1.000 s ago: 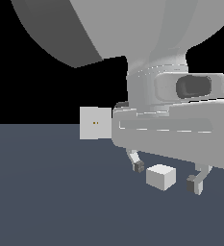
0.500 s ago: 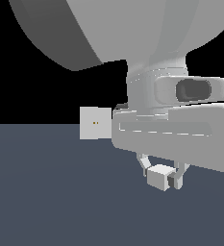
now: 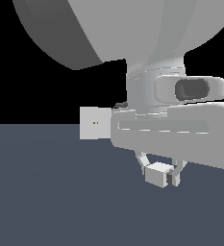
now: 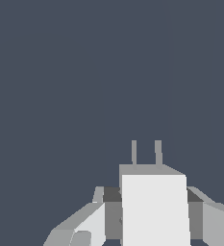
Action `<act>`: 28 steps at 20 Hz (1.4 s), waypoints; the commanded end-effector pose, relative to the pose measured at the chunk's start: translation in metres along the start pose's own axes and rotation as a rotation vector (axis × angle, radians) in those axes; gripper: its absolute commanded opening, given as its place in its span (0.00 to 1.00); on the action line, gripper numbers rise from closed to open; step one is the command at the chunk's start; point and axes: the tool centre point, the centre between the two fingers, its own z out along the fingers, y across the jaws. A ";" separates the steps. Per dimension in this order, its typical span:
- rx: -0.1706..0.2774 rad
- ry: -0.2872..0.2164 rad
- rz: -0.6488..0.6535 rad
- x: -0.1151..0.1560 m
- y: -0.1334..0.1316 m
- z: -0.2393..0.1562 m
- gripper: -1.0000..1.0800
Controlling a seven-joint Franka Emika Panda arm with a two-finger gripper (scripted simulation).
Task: Plug the charger into the wall socket.
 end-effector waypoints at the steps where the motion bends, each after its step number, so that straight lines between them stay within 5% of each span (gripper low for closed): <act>1: 0.004 0.001 -0.028 0.003 -0.004 -0.002 0.00; 28: 0.104 0.004 -0.816 0.020 -0.120 -0.064 0.00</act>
